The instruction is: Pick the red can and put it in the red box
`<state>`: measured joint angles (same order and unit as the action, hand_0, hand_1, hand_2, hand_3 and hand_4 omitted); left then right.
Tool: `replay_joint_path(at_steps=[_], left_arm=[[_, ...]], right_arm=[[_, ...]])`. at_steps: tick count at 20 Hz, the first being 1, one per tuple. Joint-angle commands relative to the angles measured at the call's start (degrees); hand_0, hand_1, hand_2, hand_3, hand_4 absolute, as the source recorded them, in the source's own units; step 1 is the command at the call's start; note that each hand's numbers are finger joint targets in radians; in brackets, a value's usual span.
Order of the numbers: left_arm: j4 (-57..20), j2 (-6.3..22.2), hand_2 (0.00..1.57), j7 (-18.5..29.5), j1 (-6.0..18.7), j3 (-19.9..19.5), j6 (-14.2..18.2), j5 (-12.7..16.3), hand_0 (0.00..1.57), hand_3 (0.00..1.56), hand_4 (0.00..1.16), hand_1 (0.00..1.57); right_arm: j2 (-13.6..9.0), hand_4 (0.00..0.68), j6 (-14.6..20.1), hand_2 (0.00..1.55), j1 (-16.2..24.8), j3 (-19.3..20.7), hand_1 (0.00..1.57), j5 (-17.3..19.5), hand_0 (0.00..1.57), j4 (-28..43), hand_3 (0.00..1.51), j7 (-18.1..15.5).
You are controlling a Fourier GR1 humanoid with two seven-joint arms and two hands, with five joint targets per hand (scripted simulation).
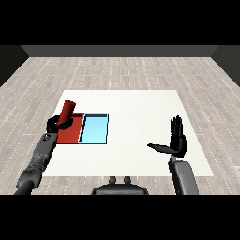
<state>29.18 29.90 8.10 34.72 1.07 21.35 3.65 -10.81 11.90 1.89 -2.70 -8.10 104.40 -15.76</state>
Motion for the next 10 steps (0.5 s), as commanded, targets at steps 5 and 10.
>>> replay_joint_path(at_steps=[5,10], left_arm=[[-18.62,-4.80,0.52,1.26,6.01,-0.48,1.71,-3.24,0.46,0.08,0.78,0.46],[-22.43,-4.52,0.50,4.33,6.03,-0.16,-6.43,-4.00,0.32,0.43,0.72,0.32]], right_arm=[[1.21,0.000,3.27,0.00,-6.11,-1.89,0.00,6.09,0.00,-7.35,0.00,1.18],[-0.27,0.000,2.13,0.00,-6.89,1.11,0.00,5.29,0.00,-10.16,0.00,-1.25]])
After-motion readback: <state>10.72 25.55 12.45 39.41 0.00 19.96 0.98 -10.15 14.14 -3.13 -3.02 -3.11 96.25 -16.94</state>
